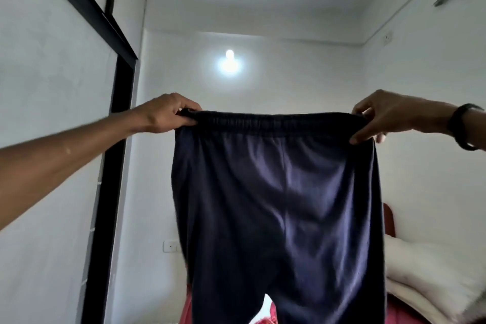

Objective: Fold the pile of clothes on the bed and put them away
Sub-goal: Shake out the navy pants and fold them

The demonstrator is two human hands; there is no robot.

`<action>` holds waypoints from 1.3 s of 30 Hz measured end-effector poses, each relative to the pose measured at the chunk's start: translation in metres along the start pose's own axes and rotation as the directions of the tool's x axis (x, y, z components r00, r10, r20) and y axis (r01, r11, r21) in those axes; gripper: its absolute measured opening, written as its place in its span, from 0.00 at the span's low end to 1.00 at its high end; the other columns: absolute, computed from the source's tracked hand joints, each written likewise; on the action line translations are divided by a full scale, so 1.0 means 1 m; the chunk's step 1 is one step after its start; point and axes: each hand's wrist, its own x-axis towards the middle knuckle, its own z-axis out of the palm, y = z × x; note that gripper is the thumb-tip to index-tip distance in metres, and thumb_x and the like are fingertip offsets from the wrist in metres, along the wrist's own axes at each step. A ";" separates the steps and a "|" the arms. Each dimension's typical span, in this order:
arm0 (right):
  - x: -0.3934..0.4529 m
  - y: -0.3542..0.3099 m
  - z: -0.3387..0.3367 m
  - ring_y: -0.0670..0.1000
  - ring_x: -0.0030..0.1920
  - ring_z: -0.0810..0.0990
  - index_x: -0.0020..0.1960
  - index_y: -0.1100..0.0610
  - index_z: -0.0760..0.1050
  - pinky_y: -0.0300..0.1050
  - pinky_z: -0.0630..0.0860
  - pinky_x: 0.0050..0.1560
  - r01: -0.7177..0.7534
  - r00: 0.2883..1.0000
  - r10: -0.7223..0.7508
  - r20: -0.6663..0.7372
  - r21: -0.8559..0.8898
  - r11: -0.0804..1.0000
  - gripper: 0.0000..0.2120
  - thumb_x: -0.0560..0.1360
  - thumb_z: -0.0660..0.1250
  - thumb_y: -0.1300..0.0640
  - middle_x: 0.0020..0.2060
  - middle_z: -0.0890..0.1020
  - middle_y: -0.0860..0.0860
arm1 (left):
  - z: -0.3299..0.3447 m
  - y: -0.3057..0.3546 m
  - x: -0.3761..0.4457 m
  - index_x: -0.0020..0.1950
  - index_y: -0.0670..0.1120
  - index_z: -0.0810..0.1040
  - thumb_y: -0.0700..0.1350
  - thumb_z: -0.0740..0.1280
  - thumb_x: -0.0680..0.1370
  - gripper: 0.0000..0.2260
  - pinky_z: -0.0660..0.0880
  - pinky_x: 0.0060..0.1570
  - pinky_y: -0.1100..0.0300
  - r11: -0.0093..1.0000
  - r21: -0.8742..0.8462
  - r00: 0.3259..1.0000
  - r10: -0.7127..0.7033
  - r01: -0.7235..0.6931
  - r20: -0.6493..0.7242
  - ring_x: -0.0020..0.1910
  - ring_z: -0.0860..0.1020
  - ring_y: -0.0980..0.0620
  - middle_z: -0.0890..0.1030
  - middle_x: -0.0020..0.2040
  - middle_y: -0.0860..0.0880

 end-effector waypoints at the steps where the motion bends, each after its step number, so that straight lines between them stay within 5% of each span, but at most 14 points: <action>1: -0.002 -0.001 -0.006 0.48 0.30 0.81 0.41 0.56 0.84 0.44 0.79 0.33 -0.023 1.000 0.023 0.005 -0.043 0.999 0.14 0.61 0.85 0.53 0.34 0.86 0.55 | -0.006 0.002 0.003 0.54 0.50 0.84 0.38 0.72 0.79 0.08 0.77 0.58 0.54 1.000 0.001 1.000 -0.017 0.017 0.014 0.53 0.82 0.52 0.83 0.52 0.54; 4: -0.003 -0.009 -0.032 0.52 0.35 0.83 0.37 0.56 0.83 0.48 0.84 0.35 -0.068 0.996 0.061 -0.061 -0.129 0.989 0.22 0.55 0.85 0.42 0.35 0.85 0.56 | -0.030 0.010 0.016 0.51 0.47 0.79 0.37 0.73 0.75 0.09 0.76 0.54 0.52 1.000 0.010 0.996 -0.025 0.026 -0.088 0.51 0.80 0.44 0.79 0.52 0.50; 6: -0.004 -0.021 -0.051 0.53 0.41 0.86 0.36 0.55 0.84 0.53 0.86 0.42 -0.118 0.993 0.115 -0.032 -0.115 0.986 0.21 0.58 0.83 0.39 0.37 0.86 0.54 | -0.049 0.019 0.031 0.48 0.47 0.82 0.32 0.70 0.74 0.10 0.73 0.48 0.63 0.993 0.117 0.988 0.017 0.001 -0.153 0.47 0.77 0.48 0.76 0.53 0.47; 10: -0.009 -0.027 -0.043 0.57 0.50 0.86 0.50 0.62 0.86 0.62 0.83 0.58 -0.224 0.925 0.174 0.339 0.115 0.968 0.18 0.76 0.74 0.45 0.49 0.87 0.58 | -0.063 0.037 0.043 0.40 0.48 0.87 0.38 0.65 0.71 0.11 0.75 0.46 0.55 0.967 0.186 0.952 -0.116 0.173 -0.284 0.45 0.77 0.45 0.79 0.44 0.45; 14: -0.029 0.017 0.031 0.54 0.42 0.79 0.47 0.68 0.84 0.57 0.84 0.52 -0.291 0.872 0.180 0.456 0.187 0.938 0.15 0.69 0.81 0.57 0.39 0.80 0.60 | 0.020 0.040 0.000 0.28 0.46 0.78 0.38 0.64 0.69 0.10 0.68 0.35 0.59 0.917 0.291 0.951 -0.302 0.272 0.066 0.34 0.75 0.46 0.79 0.31 0.44; 17: -0.054 0.055 0.104 0.52 0.38 0.76 0.45 0.64 0.84 0.44 0.79 0.39 -0.294 0.916 0.145 0.373 0.381 0.876 0.18 0.60 0.85 0.61 0.39 0.79 0.61 | 0.091 0.024 -0.051 0.37 0.46 0.81 0.36 0.64 0.71 0.09 0.73 0.37 0.62 0.912 0.311 0.914 -0.343 0.268 0.218 0.32 0.77 0.49 0.80 0.33 0.47; 19: -0.073 0.070 0.148 0.53 0.37 0.76 0.44 0.63 0.83 0.43 0.76 0.36 -0.289 0.924 0.118 0.364 0.463 0.838 0.19 0.55 0.82 0.59 0.38 0.78 0.61 | 0.127 0.011 -0.084 0.33 0.48 0.77 0.38 0.62 0.68 0.08 0.78 0.37 0.59 0.915 0.322 0.888 -0.342 0.241 0.307 0.31 0.79 0.51 0.80 0.30 0.50; 23: -0.123 0.088 0.206 0.54 0.44 0.78 0.54 0.64 0.83 0.49 0.80 0.49 -0.388 0.731 0.007 0.682 0.408 0.826 0.14 0.72 0.80 0.59 0.44 0.80 0.58 | 0.173 -0.010 -0.132 0.35 0.47 0.79 0.39 0.60 0.67 0.08 0.82 0.39 0.51 0.925 0.327 0.843 -0.328 0.195 0.426 0.29 0.82 0.53 0.81 0.27 0.51; 25: -0.146 0.093 0.229 0.53 0.50 0.78 0.57 0.63 0.81 0.50 0.80 0.54 -0.401 0.684 -0.049 0.728 0.430 0.809 0.14 0.76 0.76 0.57 0.48 0.82 0.55 | 0.189 -0.016 -0.146 0.36 0.46 0.79 0.40 0.59 0.68 0.09 0.82 0.39 0.51 0.937 0.306 0.819 -0.306 0.169 0.486 0.28 0.82 0.55 0.82 0.27 0.52; 28: -0.177 0.085 0.263 0.48 0.51 0.79 0.56 0.56 0.80 0.47 0.80 0.55 -0.306 0.792 -0.096 0.603 0.528 0.792 0.04 0.82 0.67 0.61 0.47 0.82 0.50 | 0.202 -0.022 -0.156 0.35 0.47 0.79 0.44 0.57 0.69 0.12 0.82 0.38 0.51 0.958 0.261 0.796 -0.249 0.118 0.552 0.28 0.82 0.56 0.82 0.27 0.52; 30: -0.191 0.074 0.279 0.43 0.46 0.80 0.54 0.50 0.80 0.41 0.79 0.49 -0.073 0.880 -0.140 0.455 0.420 0.905 0.11 0.83 0.63 0.64 0.44 0.83 0.45 | 0.207 -0.022 -0.158 0.33 0.46 0.78 0.47 0.58 0.73 0.14 0.81 0.37 0.52 0.970 0.222 0.787 -0.213 0.100 0.578 0.28 0.81 0.55 0.82 0.27 0.52; 33: -0.207 0.064 0.299 0.47 0.43 0.79 0.52 0.47 0.76 0.43 0.75 0.45 0.161 0.896 -0.228 0.382 0.199 0.967 0.11 0.78 0.62 0.62 0.43 0.82 0.44 | 0.210 -0.018 -0.158 0.32 0.45 0.80 0.50 0.63 0.77 0.16 0.76 0.33 0.59 0.974 0.211 0.794 -0.188 0.077 0.579 0.25 0.77 0.58 0.81 0.26 0.54; 37: -0.211 0.073 0.317 0.42 0.43 0.80 0.46 0.48 0.76 0.38 0.75 0.44 0.170 0.838 -0.151 0.525 0.012 0.985 0.04 0.73 0.68 0.56 0.41 0.82 0.42 | 0.213 -0.014 -0.159 0.33 0.47 0.82 0.68 0.71 0.68 0.23 0.72 0.27 0.56 0.976 0.200 0.806 -0.184 0.083 0.563 0.23 0.74 0.53 0.78 0.24 0.52; 39: -0.211 0.083 0.324 0.41 0.42 0.82 0.43 0.45 0.79 0.47 0.81 0.51 -0.007 0.699 -0.066 0.712 0.099 0.995 0.09 0.73 0.71 0.60 0.40 0.83 0.40 | 0.222 -0.006 -0.162 0.33 0.51 0.84 0.68 0.78 0.66 0.21 0.73 0.29 0.57 0.975 0.216 0.769 -0.176 0.051 0.615 0.26 0.77 0.54 0.79 0.25 0.53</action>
